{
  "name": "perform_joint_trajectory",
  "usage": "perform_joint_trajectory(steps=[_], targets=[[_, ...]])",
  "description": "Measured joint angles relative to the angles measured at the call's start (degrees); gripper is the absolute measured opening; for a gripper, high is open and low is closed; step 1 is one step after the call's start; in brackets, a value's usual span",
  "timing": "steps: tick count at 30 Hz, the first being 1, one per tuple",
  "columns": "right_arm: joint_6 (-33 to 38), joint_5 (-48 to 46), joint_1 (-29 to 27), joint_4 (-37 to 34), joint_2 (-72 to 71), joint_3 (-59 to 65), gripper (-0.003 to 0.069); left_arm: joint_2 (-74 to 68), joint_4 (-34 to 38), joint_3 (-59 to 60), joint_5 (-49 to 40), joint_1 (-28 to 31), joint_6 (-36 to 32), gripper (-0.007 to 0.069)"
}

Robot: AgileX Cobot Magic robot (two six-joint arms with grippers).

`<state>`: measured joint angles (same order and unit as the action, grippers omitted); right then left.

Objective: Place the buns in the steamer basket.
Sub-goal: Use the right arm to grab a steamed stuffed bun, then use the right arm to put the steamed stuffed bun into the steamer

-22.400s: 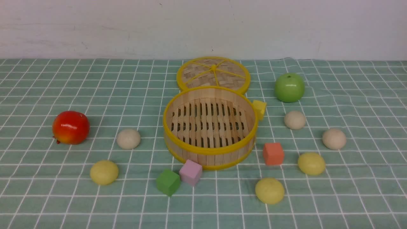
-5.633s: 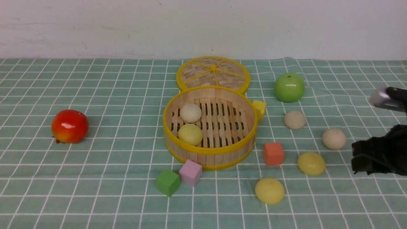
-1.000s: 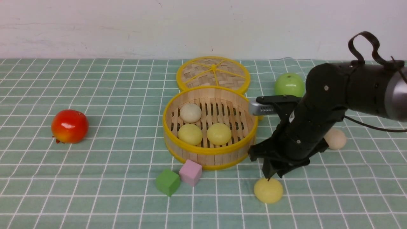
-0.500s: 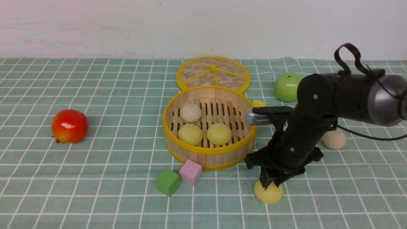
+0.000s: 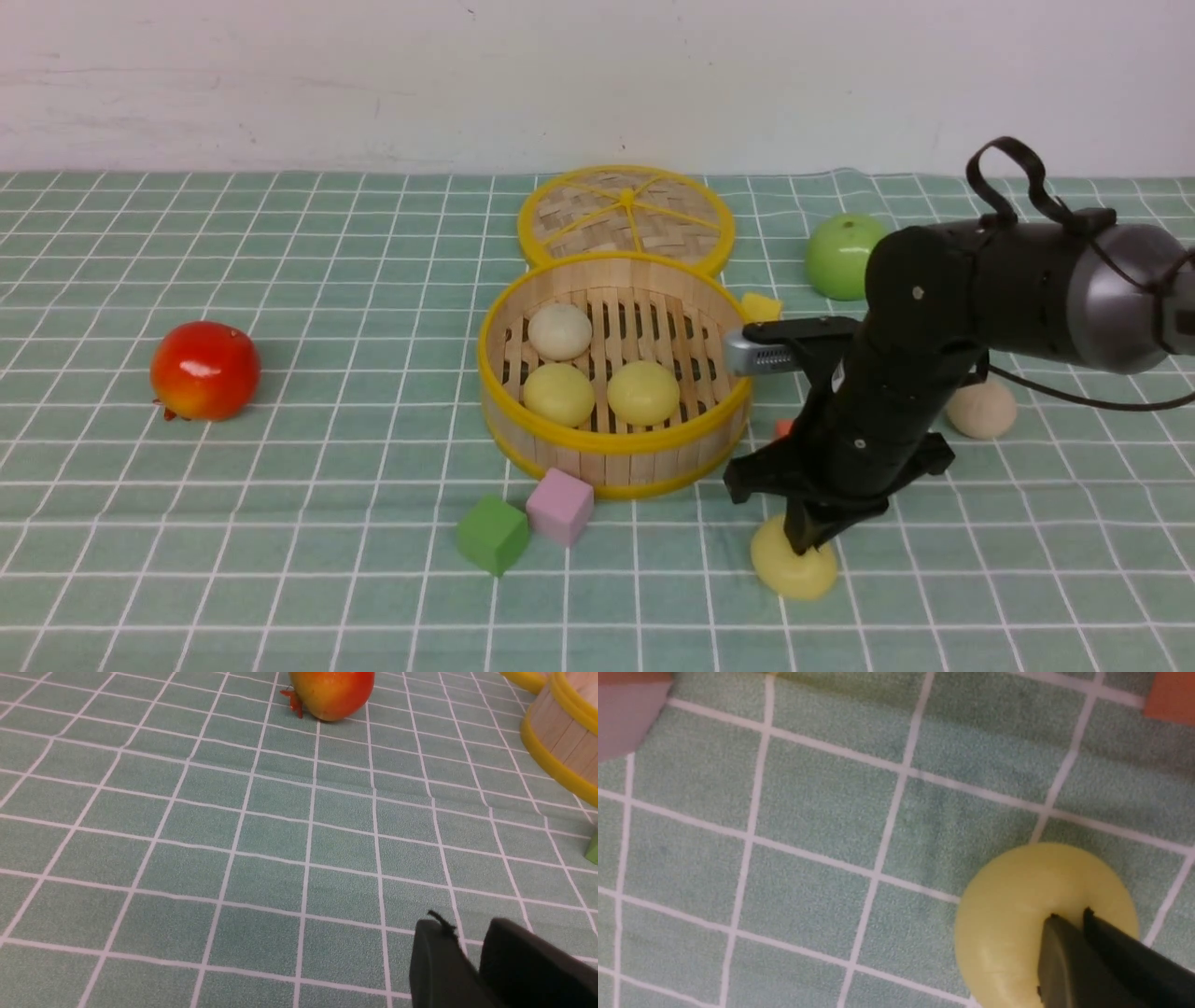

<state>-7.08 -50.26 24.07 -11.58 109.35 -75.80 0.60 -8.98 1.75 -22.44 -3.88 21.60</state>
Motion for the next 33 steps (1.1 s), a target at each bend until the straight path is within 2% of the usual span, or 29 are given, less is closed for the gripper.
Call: perform_joint_trajectory(steps=[9,15,20,33], targets=[[0.56,-1.68,0.00,-1.21,-2.71,-5.61,-0.0004,0.00,0.00,0.00,0.00,0.00,0.00,0.0150],[1.16,-0.89,-0.24,0.29,-1.27,-19.85,-0.0004,0.00,0.00,0.00,0.00,0.00,0.00,0.0151],[1.64,-0.71,-1.64,1.04,6.62,-29.44,-0.0004,0.00,0.00,0.00,0.00,0.00,0.00,0.0158],[1.52,2.47,-1.69,1.41,16.36,-32.00,-0.0004,0.00,0.00,0.00,0.00,0.00,0.00,0.0164]])
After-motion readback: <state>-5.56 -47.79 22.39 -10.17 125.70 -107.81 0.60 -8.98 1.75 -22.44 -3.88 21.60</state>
